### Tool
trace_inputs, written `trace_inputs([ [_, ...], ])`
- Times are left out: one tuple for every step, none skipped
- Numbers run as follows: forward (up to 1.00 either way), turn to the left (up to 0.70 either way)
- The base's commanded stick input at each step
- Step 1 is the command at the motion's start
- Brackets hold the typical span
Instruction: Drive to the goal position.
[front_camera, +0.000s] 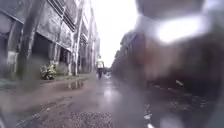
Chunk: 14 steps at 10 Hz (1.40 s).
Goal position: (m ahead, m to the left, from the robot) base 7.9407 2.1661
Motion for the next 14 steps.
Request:
trace_inputs([
  [0.5,0.02],
  [0.5,0.02],
  [0.5,0.02],
  [0.5,0.02],
  [0.5,0.02],
  [0.5,0.02],
  [0.5,0.02],
  [0.5,0.02],
  [0.5,0.02],
  [0.5,0.02],
  [0.5,0.02],
  [0.5,0.02],
  [0.5,0.02],
  [0.5,0.02],
])
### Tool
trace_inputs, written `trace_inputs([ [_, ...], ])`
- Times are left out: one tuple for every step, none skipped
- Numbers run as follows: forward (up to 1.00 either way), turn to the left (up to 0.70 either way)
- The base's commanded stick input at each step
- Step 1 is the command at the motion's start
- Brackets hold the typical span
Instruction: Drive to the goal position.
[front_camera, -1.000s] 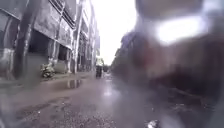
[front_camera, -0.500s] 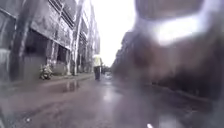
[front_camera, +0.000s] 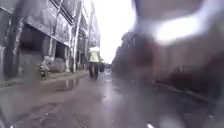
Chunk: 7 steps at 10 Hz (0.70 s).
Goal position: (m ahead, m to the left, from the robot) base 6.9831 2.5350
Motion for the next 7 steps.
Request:
trace_inputs([
  [0.5,0.02],
  [0.5,0.02],
  [0.5,0.02],
  [0.5,0.02],
  [0.5,0.02],
  [0.5,0.02],
  [0.5,0.02],
])
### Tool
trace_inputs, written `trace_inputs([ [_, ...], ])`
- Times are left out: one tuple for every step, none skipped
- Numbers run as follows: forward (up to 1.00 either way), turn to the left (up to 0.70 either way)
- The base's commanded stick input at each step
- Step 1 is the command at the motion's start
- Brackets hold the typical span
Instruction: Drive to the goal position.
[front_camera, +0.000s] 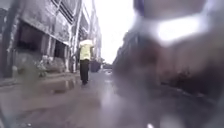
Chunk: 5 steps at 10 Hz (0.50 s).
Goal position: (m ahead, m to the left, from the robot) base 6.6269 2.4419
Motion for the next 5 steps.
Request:
trace_inputs([
  [0.5,0.02],
  [0.5,0.02],
  [0.5,0.02],
  [0.5,0.02],
  [0.5,0.02],
])
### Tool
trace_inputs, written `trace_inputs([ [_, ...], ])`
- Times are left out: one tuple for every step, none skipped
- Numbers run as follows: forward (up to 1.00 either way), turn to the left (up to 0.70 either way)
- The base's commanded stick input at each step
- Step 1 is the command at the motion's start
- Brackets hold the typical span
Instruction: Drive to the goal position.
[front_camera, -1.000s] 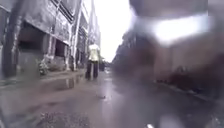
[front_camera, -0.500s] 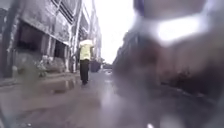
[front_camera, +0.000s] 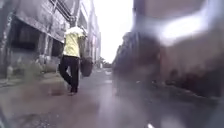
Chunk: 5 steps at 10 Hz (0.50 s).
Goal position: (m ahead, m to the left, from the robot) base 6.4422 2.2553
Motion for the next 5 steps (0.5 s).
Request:
trace_inputs([
  [0.5,0.02],
  [0.5,0.02],
  [0.5,0.02],
  [0.5,0.02],
  [0.5,0.02],
])
